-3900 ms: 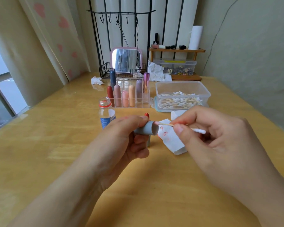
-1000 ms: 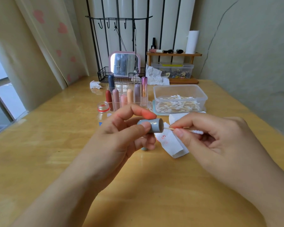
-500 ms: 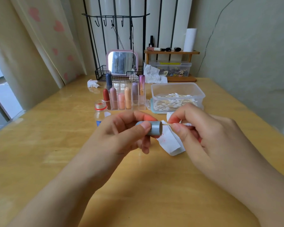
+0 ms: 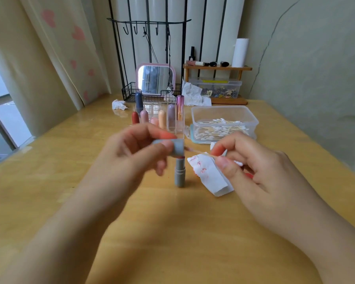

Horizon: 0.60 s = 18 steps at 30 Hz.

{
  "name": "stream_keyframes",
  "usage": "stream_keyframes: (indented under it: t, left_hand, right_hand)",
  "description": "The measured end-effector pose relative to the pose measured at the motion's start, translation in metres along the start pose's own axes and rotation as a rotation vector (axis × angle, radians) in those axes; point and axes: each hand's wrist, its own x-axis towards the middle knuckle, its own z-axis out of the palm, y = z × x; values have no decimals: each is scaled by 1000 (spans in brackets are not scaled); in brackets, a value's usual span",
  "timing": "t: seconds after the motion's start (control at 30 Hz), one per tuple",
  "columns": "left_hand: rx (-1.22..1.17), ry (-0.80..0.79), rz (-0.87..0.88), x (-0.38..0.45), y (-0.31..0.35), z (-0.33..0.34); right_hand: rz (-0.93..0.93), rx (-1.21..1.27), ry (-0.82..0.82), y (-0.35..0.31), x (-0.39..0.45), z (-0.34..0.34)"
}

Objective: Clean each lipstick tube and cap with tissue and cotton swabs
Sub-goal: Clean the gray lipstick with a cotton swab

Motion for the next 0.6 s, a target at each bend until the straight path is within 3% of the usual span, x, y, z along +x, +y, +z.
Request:
stream_keyframes:
  t: [0.1, 0.23, 0.33, 0.47, 0.6]
  left_hand:
    - [74, 212, 17, 8, 4, -19]
    - [289, 349, -121, 14, -9, -20]
    - [559, 315, -207, 13, -24, -19]
    - [956, 220, -200, 14, -43, -15]
    - [1113, 126, -163, 14, -53, -9]
  right_hand:
    - [123, 91, -59, 9, 2, -1]
    - [282, 73, -236, 23, 0, 7]
    - [328, -5, -233, 31, -2, 26]
    - [279, -223, -239, 38, -2, 47]
    - [269, -360, -286, 38, -2, 49]
